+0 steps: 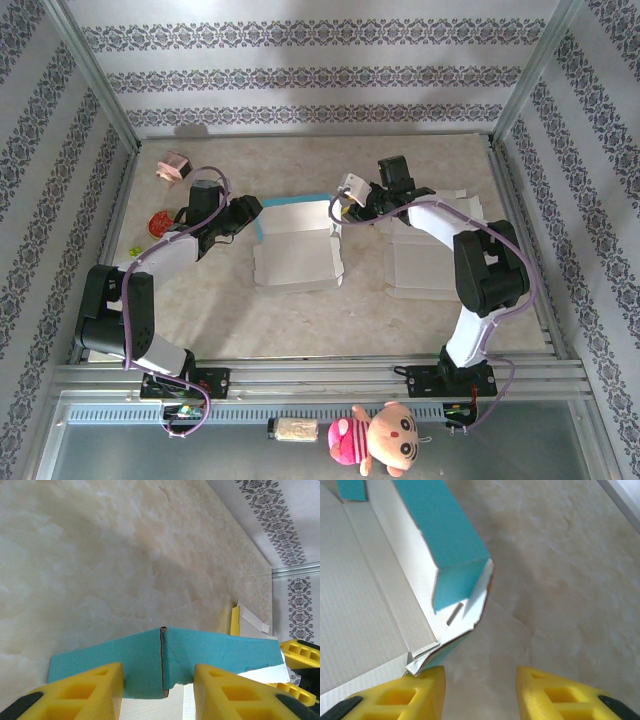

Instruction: Fold the paper box

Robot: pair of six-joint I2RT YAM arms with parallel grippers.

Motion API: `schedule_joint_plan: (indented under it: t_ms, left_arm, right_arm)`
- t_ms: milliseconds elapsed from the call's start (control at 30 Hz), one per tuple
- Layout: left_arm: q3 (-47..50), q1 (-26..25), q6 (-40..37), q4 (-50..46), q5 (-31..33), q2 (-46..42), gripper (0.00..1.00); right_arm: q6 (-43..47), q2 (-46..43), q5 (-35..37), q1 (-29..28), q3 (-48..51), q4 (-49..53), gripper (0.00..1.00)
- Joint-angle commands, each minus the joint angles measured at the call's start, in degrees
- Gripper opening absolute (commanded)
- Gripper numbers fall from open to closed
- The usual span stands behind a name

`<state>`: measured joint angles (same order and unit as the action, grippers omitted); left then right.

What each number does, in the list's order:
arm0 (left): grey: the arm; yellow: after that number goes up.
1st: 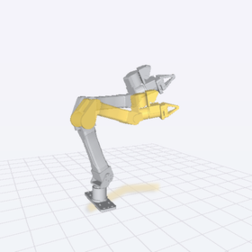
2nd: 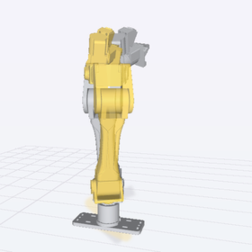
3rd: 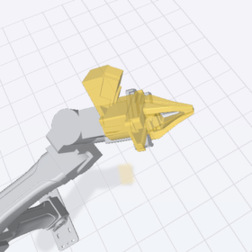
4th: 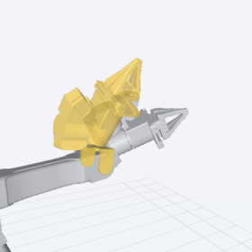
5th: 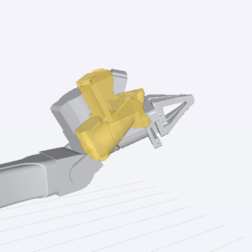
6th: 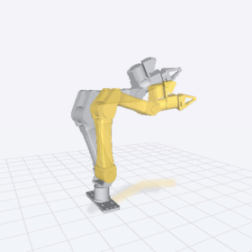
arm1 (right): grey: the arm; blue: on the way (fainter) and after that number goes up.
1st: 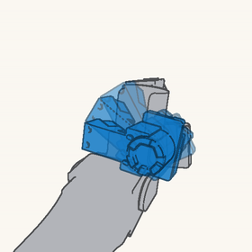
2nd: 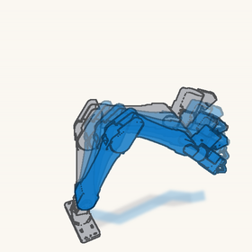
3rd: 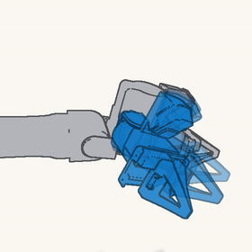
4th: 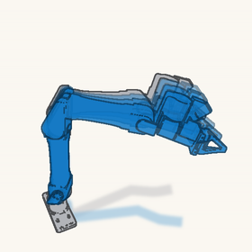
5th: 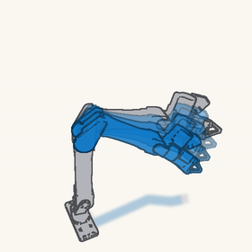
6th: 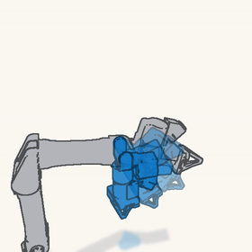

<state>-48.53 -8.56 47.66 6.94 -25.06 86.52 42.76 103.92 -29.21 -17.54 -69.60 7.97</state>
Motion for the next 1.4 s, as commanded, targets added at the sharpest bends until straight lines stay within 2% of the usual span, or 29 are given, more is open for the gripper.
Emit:
schedule_joint_plan:
  t_ms: [0, 367, 833, 1033, 1367]
  left_arm:
    - [0.82, -0.40, -1.62, -0.35, -0.10, -1.07, 0.40]
    - [1.03, -0.63, -2.27, -0.70, 0.19, -1.71, 0.40]
    - [1.38, -0.90, -2.28, -0.60, 0.49, -2.41, 0.40]
    - [1.58, -0.94, -1.98, -0.35, 0.71, -2.80, 0.40]
    - [1.21, -0.93, -1.97, -0.52, 1.05, -3.18, 0.40]
  right_arm:
    - [5.15, 1.26, -5.99, -1.11, -2.40, 1.55, 0.41]
    - [-1.37, 5.03, -13.97, -2.38, -8.29, 5.34, 0.42]
    - [-4.36, 9.61, -11.57, -6.09, -15.56, 14.65, 0.45]
    - [-17.73, 9.31, -7.54, -6.34, -17.61, 14.03, 0.43]
    - [-40.80, 9.41, -3.05, -8.55, -11.47, 6.34, 0.45]
